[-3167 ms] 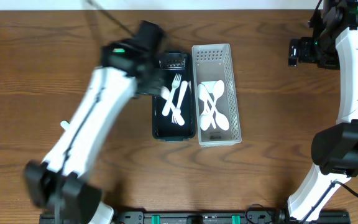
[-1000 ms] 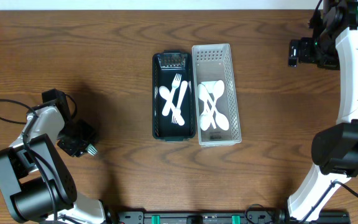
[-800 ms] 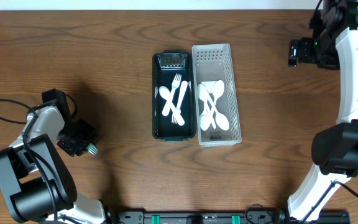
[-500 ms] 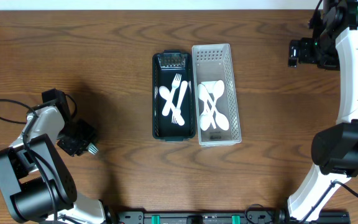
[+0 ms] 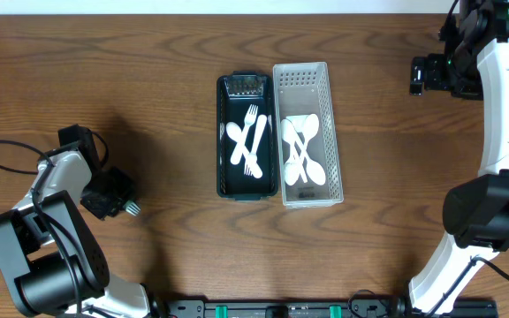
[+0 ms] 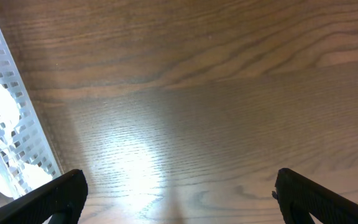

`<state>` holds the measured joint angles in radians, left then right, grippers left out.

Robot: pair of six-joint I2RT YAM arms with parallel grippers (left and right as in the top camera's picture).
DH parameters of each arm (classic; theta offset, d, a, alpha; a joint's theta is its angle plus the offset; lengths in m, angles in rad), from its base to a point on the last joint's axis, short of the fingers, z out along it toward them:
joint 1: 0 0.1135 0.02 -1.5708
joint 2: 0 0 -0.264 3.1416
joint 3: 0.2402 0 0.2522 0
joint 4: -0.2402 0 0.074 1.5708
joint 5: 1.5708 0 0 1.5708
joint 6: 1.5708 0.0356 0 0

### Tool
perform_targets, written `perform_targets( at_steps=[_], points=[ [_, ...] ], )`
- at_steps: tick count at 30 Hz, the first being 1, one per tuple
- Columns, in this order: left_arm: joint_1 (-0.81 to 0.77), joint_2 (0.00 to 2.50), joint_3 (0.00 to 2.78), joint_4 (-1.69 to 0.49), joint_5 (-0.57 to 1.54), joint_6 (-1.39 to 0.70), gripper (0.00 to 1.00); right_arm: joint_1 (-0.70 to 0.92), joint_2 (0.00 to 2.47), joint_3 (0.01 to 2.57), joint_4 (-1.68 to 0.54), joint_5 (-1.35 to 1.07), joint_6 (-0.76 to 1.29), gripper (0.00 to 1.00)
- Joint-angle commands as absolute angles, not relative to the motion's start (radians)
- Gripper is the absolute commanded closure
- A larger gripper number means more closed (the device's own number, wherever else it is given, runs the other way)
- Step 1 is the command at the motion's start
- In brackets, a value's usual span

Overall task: Pack container
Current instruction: 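Carry the green fork into the black basket and release it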

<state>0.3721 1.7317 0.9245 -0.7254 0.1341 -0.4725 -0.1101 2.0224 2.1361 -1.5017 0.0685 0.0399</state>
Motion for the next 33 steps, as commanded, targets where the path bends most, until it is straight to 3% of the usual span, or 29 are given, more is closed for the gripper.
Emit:
perform_targets(
  at_steps=[1,11,21,28,33],
  points=[
    [0.376,1.755,0.932,-0.71,0.113,-0.434,0.77,-0.118,2.031,2.133,-1.504,0.078,0.025,0.01],
    [0.251,1.7,1.162,-0.891,0.085,-0.338,0.85,-0.118,2.031,2.133,-1.496,0.078,0.025,0.01],
    [-0.136,1.685,1.534,-1.092,0.078,-0.307,0.85,-0.118,2.031,2.133,-1.496,0.078,0.025,0.01],
    [-0.388,1.695,1.599,-1.038,0.078,-0.295,0.85,-0.118,2.031,2.133,-1.496,0.078,0.025,0.01],
    [-0.46,1.773,1.596,-1.012,0.078,-0.293,0.86,-0.118,2.031,2.133,-1.497,0.078,0.025,0.01]
  ],
)
